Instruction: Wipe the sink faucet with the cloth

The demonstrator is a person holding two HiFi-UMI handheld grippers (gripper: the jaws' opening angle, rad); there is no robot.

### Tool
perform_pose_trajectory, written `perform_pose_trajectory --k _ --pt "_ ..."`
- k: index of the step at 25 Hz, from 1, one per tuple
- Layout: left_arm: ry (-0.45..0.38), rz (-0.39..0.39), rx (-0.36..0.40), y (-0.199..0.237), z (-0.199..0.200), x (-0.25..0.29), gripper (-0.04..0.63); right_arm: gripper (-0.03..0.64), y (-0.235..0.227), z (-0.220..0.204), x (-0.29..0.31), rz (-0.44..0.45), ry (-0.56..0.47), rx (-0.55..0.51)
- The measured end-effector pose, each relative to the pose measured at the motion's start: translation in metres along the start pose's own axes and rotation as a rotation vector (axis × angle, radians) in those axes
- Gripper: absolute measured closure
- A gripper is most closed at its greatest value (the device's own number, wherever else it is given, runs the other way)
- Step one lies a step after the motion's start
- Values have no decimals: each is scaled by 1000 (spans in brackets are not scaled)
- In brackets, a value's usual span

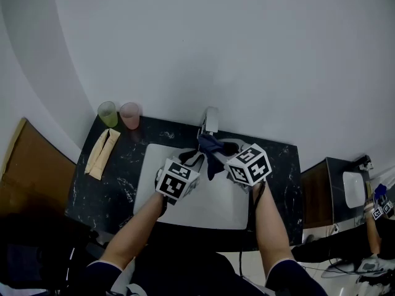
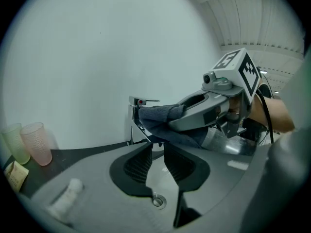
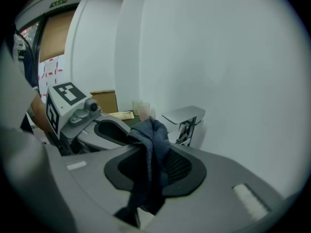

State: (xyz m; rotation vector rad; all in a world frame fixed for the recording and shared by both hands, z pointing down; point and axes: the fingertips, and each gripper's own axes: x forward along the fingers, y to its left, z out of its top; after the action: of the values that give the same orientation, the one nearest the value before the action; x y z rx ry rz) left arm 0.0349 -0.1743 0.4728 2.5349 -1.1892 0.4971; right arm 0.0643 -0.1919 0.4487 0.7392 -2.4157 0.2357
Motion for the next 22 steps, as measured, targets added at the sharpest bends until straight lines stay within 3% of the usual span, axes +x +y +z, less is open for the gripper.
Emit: perform_pose_trajectory --k 9,11,14,18,22 --pt "-115 -73 -49 -9 19 -43 512 518 15 13 -34 -16 -175 153" --pt "-144 -120 -41 -16 28 -52 449 518 17 21 -39 -16 -221 178" --pt "-167 -168 8 -27 41 -59 397 517 21 34 -45 -7 -272 195" --pt "-171 -166 123 -36 58 -59 359 515 32 51 -50 20 -323 203" --pt "-165 -169 162 -37 67 -56 348 514 45 64 -56 114 -395 274"
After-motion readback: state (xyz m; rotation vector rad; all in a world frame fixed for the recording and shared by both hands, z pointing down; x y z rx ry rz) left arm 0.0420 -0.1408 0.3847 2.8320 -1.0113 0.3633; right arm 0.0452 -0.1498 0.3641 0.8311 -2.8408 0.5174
